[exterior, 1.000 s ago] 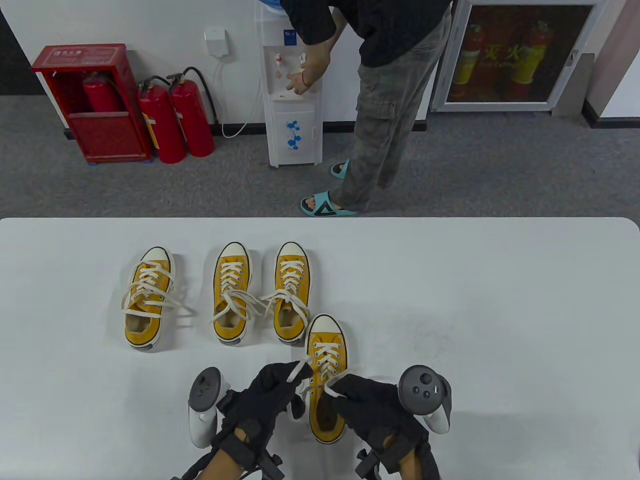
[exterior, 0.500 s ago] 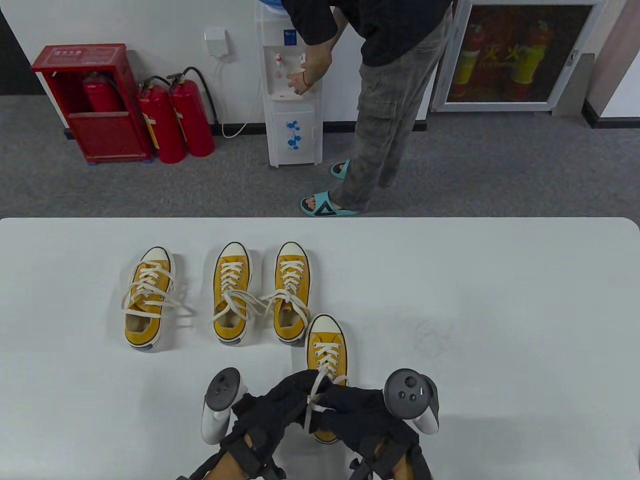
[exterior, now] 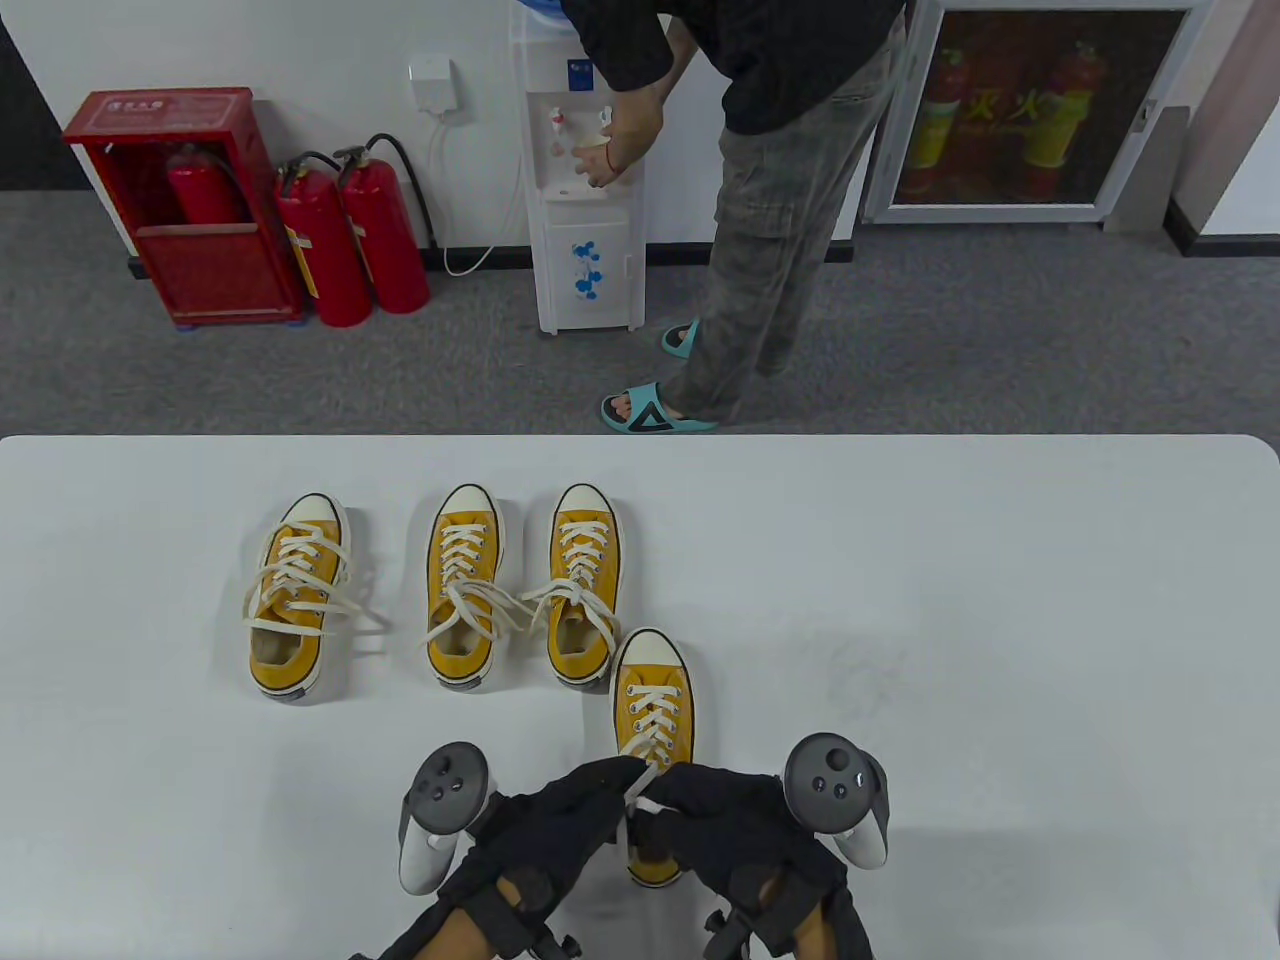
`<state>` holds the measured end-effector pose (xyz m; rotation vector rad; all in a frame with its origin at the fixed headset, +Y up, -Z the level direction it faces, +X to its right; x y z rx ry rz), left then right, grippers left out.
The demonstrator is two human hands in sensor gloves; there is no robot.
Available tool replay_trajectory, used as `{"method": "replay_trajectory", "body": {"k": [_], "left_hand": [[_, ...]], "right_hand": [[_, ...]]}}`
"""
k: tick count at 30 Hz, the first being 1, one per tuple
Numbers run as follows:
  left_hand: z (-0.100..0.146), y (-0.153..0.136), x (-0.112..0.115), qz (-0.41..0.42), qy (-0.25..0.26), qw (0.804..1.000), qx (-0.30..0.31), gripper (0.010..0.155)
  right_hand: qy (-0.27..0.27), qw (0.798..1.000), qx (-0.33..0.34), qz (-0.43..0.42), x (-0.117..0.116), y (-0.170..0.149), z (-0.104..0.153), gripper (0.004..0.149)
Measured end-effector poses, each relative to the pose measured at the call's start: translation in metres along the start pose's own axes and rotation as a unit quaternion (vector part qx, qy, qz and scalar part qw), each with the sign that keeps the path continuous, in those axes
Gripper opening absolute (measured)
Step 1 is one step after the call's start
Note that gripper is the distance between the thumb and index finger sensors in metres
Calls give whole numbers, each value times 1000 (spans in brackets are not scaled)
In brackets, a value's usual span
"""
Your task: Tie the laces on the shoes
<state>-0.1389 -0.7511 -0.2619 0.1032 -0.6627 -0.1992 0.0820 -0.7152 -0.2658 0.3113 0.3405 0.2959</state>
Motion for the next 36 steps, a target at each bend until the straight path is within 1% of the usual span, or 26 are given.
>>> {"method": "replay_trajectory", "body": {"k": [3,5,7,10,12,14,16,18,21,24,27,29,32,33,34,35,36], "left_hand": [[2,6,-2,-64,17,998,5,61],[4,11,-3,-127,28,991,9,59],[6,15,-3,-191,41,981,10,58],[6,18,-1,-245,50,968,4,55],[6,21,2,-289,50,956,5,52],[6,23,4,-299,49,953,5,48],[6,24,5,-271,47,961,11,42],[6,24,5,-245,45,968,16,41],[7,22,2,-191,46,980,18,40],[9,18,-5,-130,57,990,13,39],[11,10,-12,-65,77,995,3,39],[12,5,-17,-18,91,996,-7,39],[14,-3,-21,29,98,995,-20,39],[13,-4,-22,32,98,994,-22,39],[13,-5,-23,28,97,995,-24,39],[14,-5,-24,17,108,994,-30,39],[14,-4,-24,7,117,993,-30,39]], "right_hand": [[-10,1000,2,-1,3,0,1,39],[-22,1000,3,-13,8,1,1,38],[-36,999,4,-19,12,0,2,38],[-55,998,1,-26,17,-2,3,37],[-75,997,-1,-31,21,-4,4,38],[-84,996,-6,-25,22,-6,4,38],[-99,995,-13,-9,22,-8,5,38],[-120,993,-23,7,23,-10,6,39],[-155,985,-46,57,25,-17,8,46],[-190,971,-76,124,27,-22,11,54],[-226,957,-79,167,32,-20,14,55],[-248,952,-61,170,35,-14,16,51],[-261,953,-27,150,35,-5,17,46],[-267,954,17,134,33,3,20,47],[-296,945,37,137,33,10,22,45],[-314,935,72,147,33,22,24,43],[-297,939,95,144,31,32,25,42]]}}
Point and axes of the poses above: the tracker on the back of each hand, its own y axis roughly to the thumb side, its own z axis roughly from the fingertips to the wrist, x = y × z, the point moved 1 cm from there along -z, roughly from the wrist to the fingertips, and after that the axes turned 7 degrees about -y, right-handed, at the moved point
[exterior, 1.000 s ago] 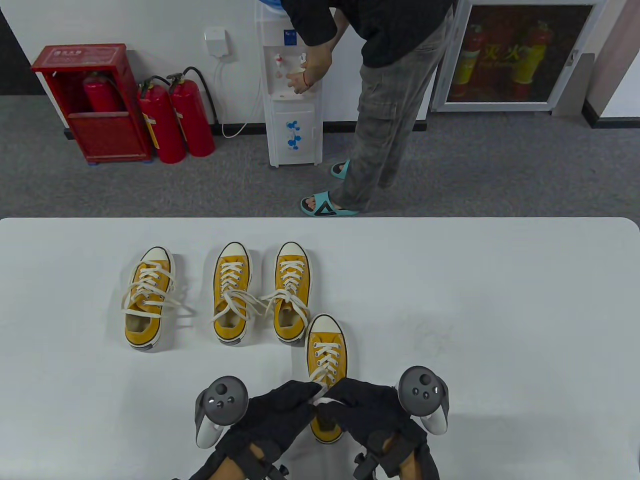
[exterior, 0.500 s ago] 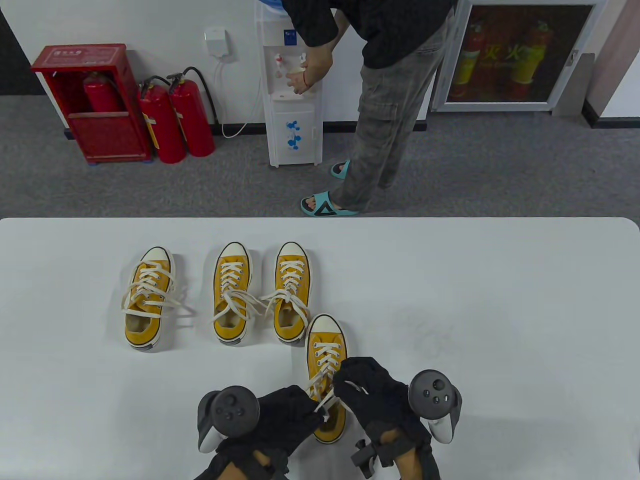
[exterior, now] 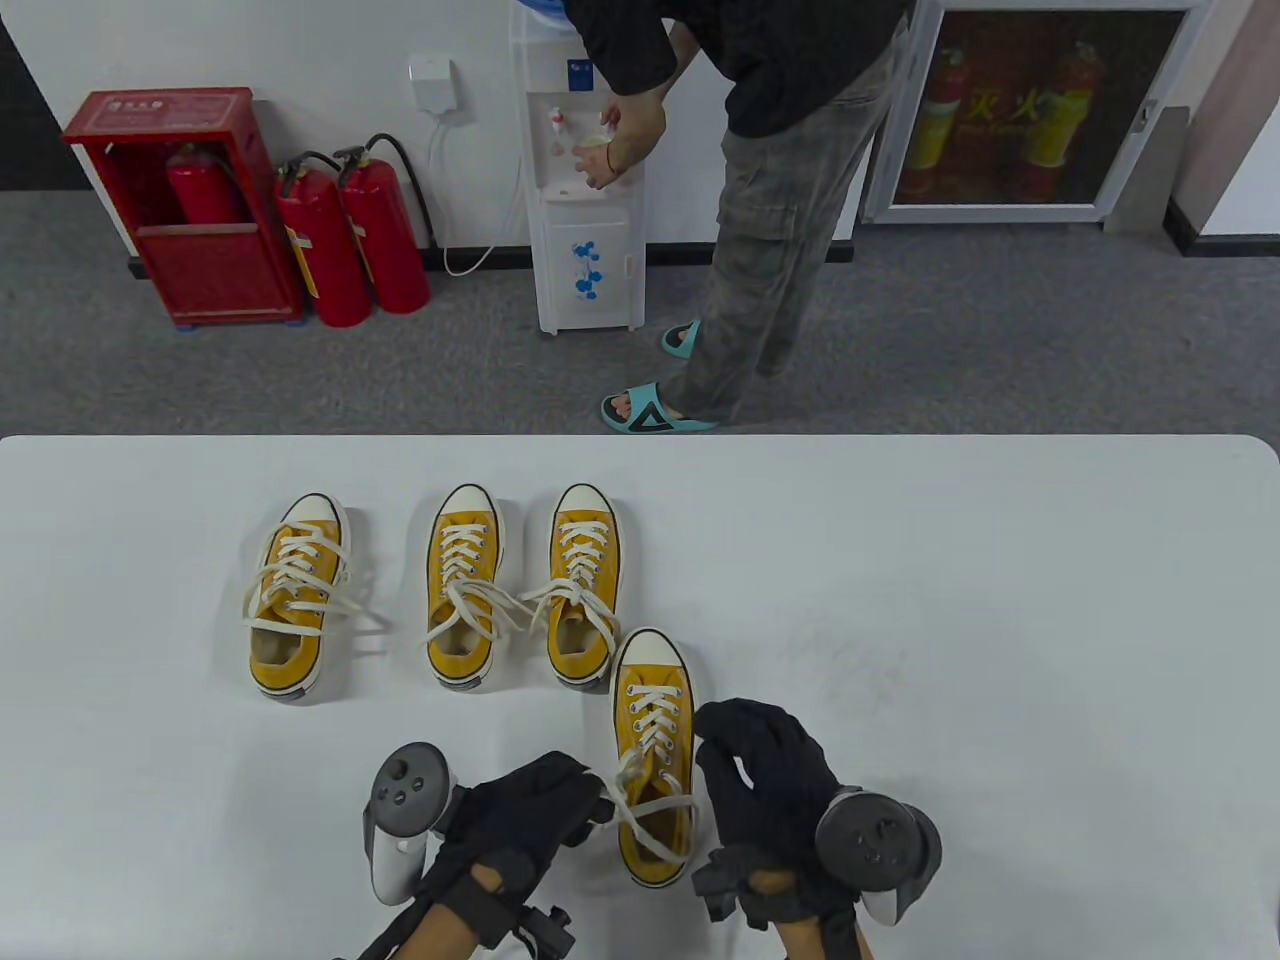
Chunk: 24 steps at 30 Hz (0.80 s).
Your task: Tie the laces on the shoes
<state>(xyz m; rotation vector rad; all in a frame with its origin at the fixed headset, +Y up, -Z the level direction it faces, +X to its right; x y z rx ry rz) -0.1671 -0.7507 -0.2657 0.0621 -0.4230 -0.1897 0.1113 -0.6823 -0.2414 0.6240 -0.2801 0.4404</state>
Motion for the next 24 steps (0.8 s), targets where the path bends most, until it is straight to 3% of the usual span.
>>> {"method": "replay_trajectory", "body": {"k": [3,7,12,20,24], "left_hand": [[0,1,0,-7,3,1000,0,38],[1,1,-2,-19,18,1000,-6,37],[1,0,-4,-13,25,1000,-9,37],[0,1,1,4,3,1000,-2,38],[0,0,0,-7,4,1000,-6,38]], "right_hand": [[58,996,33,-51,-11,17,3,42],[115,991,62,-14,-30,26,11,42],[146,987,66,29,-42,25,17,44],[224,970,39,81,-62,10,25,59],[218,973,33,73,-65,8,27,57]]}}
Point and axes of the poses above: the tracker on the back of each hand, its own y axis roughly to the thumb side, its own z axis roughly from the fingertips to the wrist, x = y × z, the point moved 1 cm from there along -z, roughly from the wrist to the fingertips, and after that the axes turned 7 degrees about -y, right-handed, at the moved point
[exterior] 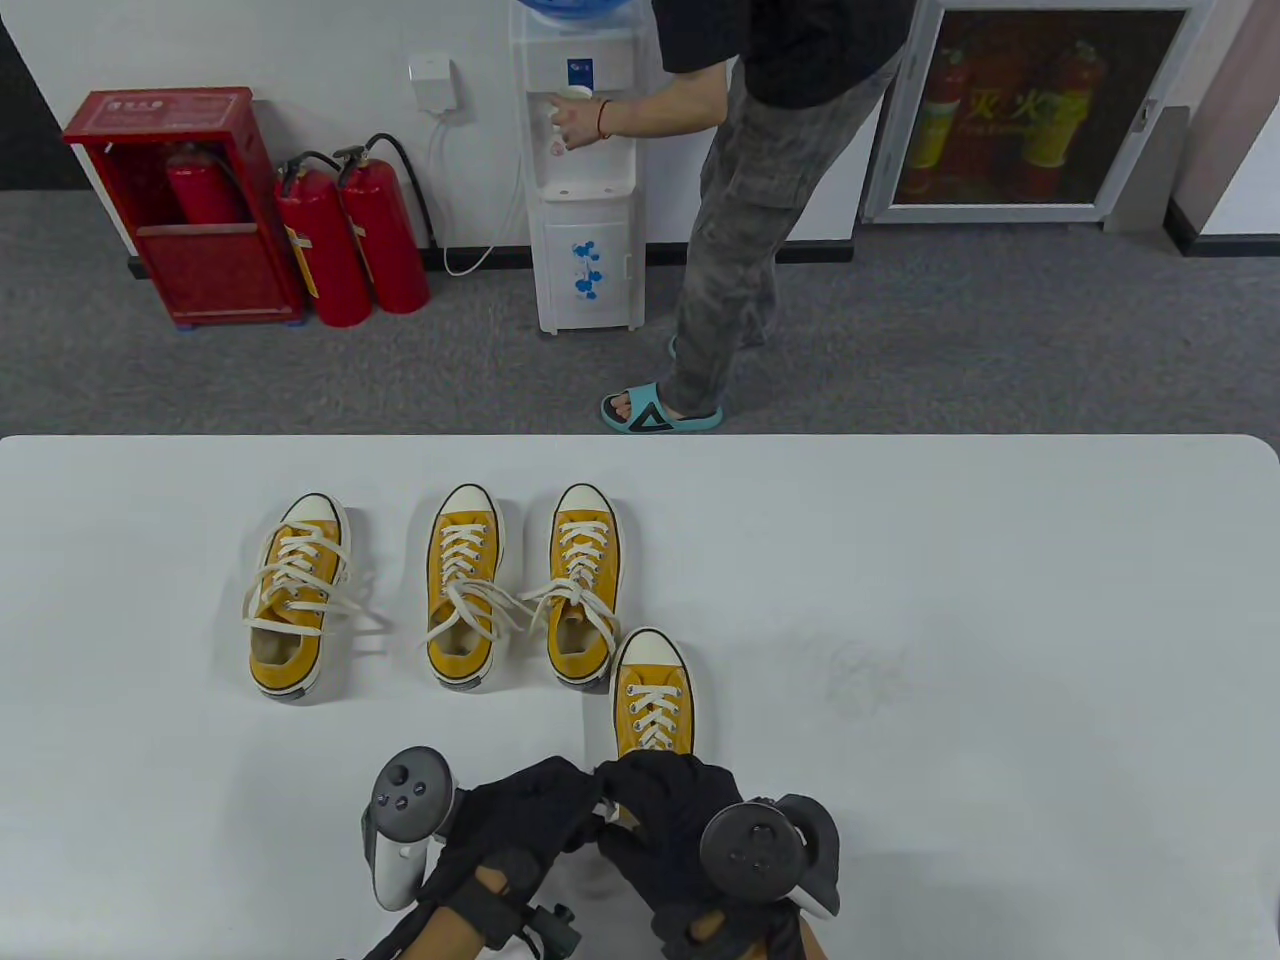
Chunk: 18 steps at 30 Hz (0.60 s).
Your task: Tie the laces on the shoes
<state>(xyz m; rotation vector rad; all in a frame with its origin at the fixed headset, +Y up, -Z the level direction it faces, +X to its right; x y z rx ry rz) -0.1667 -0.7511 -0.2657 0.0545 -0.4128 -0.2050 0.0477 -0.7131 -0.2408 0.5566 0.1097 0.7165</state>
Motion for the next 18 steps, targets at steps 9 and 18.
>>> {"method": "replay_trajectory", "body": {"k": [9,18], "left_hand": [[1,7,-1,-63,13,998,8,39],[4,13,-1,-108,36,993,25,46]], "right_hand": [[-63,997,-5,44,1,5,3,46],[-105,990,-76,-49,22,-9,1,39]]}}
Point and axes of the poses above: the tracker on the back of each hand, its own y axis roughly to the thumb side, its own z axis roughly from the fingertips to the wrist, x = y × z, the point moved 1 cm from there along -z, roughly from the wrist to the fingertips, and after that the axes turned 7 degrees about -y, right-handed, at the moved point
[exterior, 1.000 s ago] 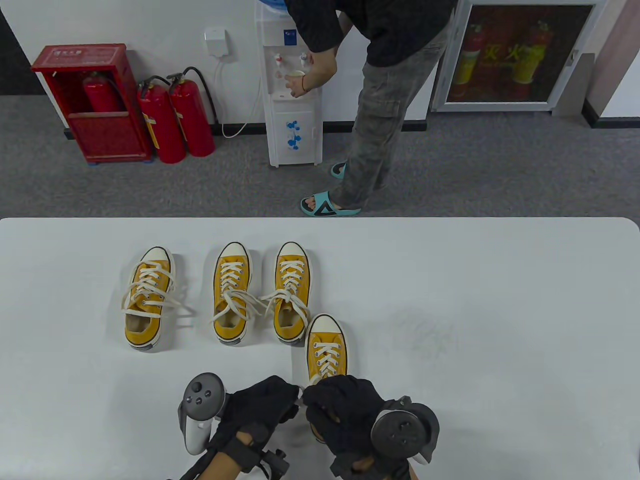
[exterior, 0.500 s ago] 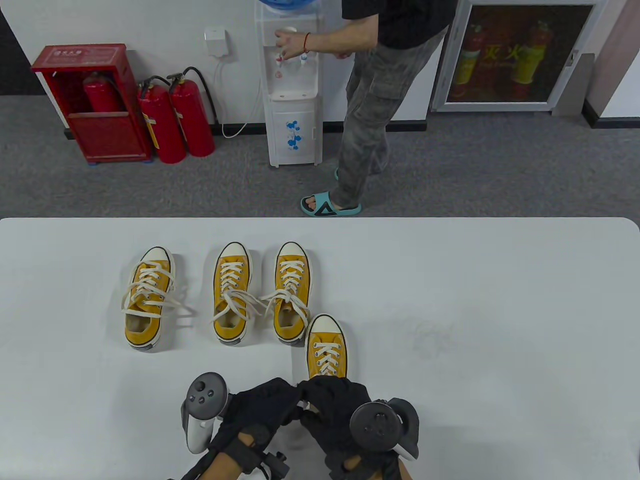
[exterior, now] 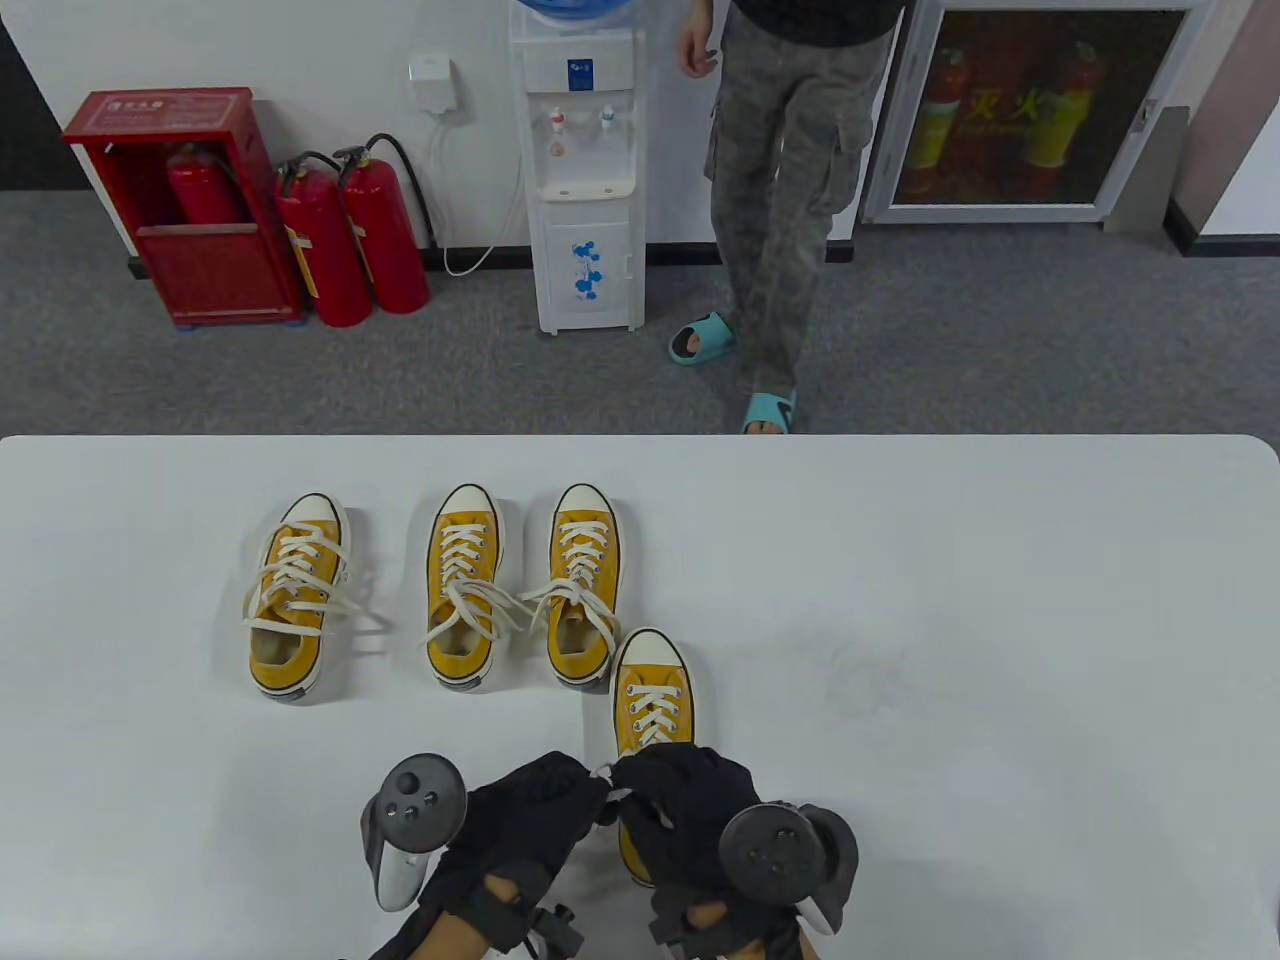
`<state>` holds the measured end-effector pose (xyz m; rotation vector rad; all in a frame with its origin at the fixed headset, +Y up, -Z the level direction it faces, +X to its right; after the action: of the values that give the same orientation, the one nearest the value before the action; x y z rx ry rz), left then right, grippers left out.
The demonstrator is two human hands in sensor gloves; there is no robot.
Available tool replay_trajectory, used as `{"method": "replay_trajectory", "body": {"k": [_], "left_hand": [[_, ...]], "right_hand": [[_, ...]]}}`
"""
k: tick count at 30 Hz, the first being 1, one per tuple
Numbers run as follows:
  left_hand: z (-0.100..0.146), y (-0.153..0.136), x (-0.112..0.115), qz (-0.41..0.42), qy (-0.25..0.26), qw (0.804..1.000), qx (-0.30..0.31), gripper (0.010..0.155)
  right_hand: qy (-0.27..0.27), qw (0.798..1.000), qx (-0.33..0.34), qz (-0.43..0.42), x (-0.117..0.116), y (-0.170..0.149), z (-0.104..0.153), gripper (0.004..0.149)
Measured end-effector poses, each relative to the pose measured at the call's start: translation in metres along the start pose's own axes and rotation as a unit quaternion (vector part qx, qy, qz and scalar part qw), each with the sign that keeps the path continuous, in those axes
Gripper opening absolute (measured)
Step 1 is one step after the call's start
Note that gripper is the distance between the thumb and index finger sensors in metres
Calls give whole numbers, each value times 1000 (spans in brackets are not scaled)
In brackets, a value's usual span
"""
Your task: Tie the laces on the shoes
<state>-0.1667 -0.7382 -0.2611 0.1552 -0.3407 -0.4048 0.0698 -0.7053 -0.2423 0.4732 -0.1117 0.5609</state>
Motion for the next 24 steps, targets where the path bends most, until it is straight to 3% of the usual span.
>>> {"method": "replay_trajectory", "body": {"k": [6,15,19,24], "left_hand": [[3,1,-17,-25,39,999,6,48],[7,11,-39,-154,81,985,20,45],[8,14,-46,-234,98,967,8,39],[9,10,-57,-230,114,966,-12,38]], "right_hand": [[6,988,-73,-133,14,-20,-7,38],[-40,935,-147,-319,43,-55,-14,39],[-63,920,-173,-346,52,-68,-14,40],[-87,918,-186,-338,63,-77,-14,40]]}}
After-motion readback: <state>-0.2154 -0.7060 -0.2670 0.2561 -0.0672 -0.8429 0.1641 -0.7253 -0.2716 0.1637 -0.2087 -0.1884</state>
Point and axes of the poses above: the tracker on the back of each hand, its own y axis roughly to the thumb side, its own z axis roughly from the fingertips to the wrist, x = y × z, the point moved 1 cm from there along -z, roughly from the wrist to the fingertips, and after that the axes turned 7 degrees about -y, right-handed, at the moved point
